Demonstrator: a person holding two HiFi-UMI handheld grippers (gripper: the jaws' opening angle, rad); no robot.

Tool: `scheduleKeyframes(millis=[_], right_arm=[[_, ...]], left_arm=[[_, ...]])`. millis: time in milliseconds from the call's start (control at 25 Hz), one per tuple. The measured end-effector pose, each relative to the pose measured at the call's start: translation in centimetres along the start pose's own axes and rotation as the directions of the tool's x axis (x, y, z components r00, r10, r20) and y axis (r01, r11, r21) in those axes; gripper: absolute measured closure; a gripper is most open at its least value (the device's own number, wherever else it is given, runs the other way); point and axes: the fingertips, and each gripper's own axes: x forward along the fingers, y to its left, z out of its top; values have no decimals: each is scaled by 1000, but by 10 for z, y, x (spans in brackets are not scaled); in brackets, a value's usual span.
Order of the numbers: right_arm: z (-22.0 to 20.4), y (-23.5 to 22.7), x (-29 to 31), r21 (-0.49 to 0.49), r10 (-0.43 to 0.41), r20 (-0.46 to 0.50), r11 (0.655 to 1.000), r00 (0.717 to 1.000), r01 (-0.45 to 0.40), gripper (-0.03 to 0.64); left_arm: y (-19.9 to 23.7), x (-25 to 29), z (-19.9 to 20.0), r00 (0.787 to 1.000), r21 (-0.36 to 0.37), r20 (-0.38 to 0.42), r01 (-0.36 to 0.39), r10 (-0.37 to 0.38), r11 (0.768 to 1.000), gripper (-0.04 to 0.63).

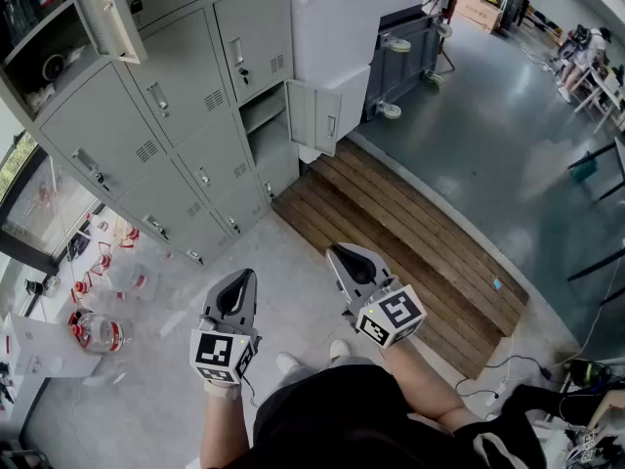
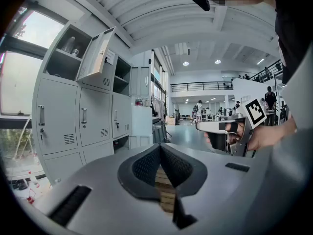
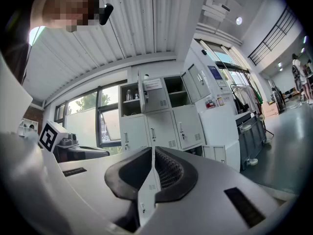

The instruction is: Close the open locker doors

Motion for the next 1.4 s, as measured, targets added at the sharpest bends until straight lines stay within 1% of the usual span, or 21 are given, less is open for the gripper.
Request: scheduleKeyframes(millis=[200, 320, 400, 480, 600, 680, 840, 1000, 1200, 1400], right_arm=[[-1, 21, 14, 14, -21, -5, 1000, 1000, 21, 574], [-5, 29, 21, -11, -40, -15, 999, 999, 40, 574], [-8, 29, 23, -8, -82, -9, 997, 997, 82, 574], [-10, 24, 23, 18, -139, 4, 990, 990, 139, 572], [-18, 10, 21, 60, -204, 9, 977, 979, 203, 572], [-23, -2, 21, 72, -237, 1, 969, 972, 236, 572], [-21, -39, 33, 91, -279, 19, 957, 960, 276, 574], [-16, -93, 61, 106, -279, 27, 955, 960, 275, 572], [3, -173, 107, 121, -236, 26, 965, 971, 231, 572], [27, -245, 149, 112, -159, 13, 981, 987, 157, 572]], left_arm=[[22, -12, -4, 1000, -1, 1, 15, -15, 1000, 577], [37, -13, -7, 999, -7, 6, 41, -41, 999, 577], [43, -11, -10, 998, -8, 9, 69, -69, 998, 577], [49, -6, -15, 996, -4, 7, 93, -93, 996, 577], [54, 6, -23, 992, -8, -8, 122, -122, 992, 577], [55, 16, -26, 990, -6, -16, 140, -140, 990, 577], [60, 51, -27, 987, 2, -32, 158, -158, 987, 577], [66, 107, -20, 987, 16, -34, 156, -155, 988, 577], [75, 197, 1, 992, 22, -37, 123, -122, 992, 577], [71, 288, 28, 995, 11, -42, 90, -90, 996, 577]])
